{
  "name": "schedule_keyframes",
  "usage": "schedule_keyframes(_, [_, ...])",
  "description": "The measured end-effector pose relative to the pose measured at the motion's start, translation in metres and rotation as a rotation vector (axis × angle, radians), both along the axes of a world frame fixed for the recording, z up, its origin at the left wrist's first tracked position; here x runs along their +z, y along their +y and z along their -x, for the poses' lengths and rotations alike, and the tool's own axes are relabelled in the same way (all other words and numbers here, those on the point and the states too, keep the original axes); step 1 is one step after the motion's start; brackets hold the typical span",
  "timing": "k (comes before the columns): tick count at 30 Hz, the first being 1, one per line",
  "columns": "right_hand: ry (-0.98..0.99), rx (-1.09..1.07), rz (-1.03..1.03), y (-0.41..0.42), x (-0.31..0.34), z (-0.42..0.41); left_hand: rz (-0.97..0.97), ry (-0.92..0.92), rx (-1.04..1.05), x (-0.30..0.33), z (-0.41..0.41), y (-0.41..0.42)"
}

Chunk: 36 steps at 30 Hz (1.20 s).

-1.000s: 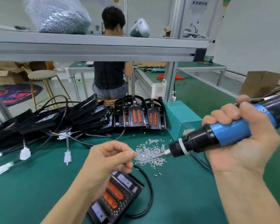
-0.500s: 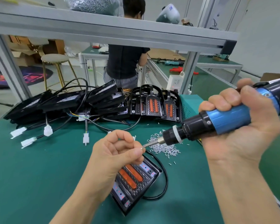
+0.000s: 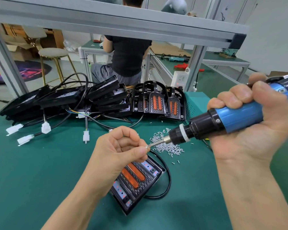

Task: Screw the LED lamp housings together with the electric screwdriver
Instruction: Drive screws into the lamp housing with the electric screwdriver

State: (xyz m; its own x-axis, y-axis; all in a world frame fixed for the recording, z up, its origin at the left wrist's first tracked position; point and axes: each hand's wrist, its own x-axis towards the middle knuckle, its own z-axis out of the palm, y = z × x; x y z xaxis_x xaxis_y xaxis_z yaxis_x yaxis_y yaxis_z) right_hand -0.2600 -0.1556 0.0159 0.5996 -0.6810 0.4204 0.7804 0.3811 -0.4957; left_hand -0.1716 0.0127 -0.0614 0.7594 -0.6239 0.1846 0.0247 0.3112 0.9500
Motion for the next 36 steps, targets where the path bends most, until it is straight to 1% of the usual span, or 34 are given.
schedule_keyframes(11, [-0.002,0.002,0.024,-0.002,-0.006,-0.003,-0.031,-0.054,0.014,0.000,0.002,-0.003])
schedule_keyframes(15, [-0.015,-0.014,0.072,0.000,-0.010,-0.006,-0.150,-0.285,0.061,0.002,0.001,-0.004])
schedule_keyframes(16, [-0.012,-0.031,0.066,0.000,-0.012,-0.006,-0.171,-0.320,0.074,0.001,0.000,-0.006])
schedule_keyframes(18, [-0.009,-0.064,0.034,0.000,-0.017,-0.008,-0.189,-0.322,0.095,-0.002,-0.002,-0.007])
schedule_keyframes(23, [0.017,-0.118,-0.019,0.001,-0.028,-0.010,-0.179,-0.214,0.104,-0.010,-0.003,-0.010])
schedule_keyframes(25, [0.015,-0.115,-0.033,0.000,-0.031,-0.011,-0.214,-0.282,0.113,-0.011,-0.005,-0.005])
schedule_keyframes(26, [0.014,-0.114,-0.037,-0.001,-0.031,-0.012,-0.257,-0.334,0.169,-0.014,-0.009,0.001])
schedule_keyframes(27, [0.014,-0.116,-0.036,-0.002,-0.032,-0.013,-0.304,-0.364,0.276,-0.017,-0.016,0.008])
schedule_keyframes(29, [0.015,-0.122,-0.020,-0.005,-0.032,-0.015,-0.427,-0.328,0.550,-0.029,-0.036,0.027])
schedule_keyframes(30, [0.017,-0.122,-0.008,-0.005,-0.034,-0.017,-0.555,-0.273,0.633,-0.037,-0.047,0.035])
schedule_keyframes(31, [0.021,-0.119,0.004,-0.005,-0.036,-0.020,-0.739,-0.217,0.645,-0.046,-0.055,0.041])
schedule_keyframes(32, [0.026,-0.111,0.018,-0.004,-0.038,-0.023,-0.932,-0.190,0.603,-0.056,-0.060,0.044])
schedule_keyframes(33, [0.035,-0.106,0.031,-0.003,-0.041,-0.028,-1.080,-0.186,0.536,-0.064,-0.062,0.045])
schedule_keyframes(34, [0.047,-0.103,0.047,-0.002,-0.043,-0.033,-1.166,-0.192,0.478,-0.070,-0.063,0.043])
schedule_keyframes(35, [0.060,-0.101,0.064,0.000,-0.046,-0.038,-1.196,-0.182,0.437,-0.070,-0.064,0.041])
schedule_keyframes(36, [0.071,-0.097,0.084,0.003,-0.049,-0.044,-1.186,-0.151,0.406,-0.068,-0.064,0.038])
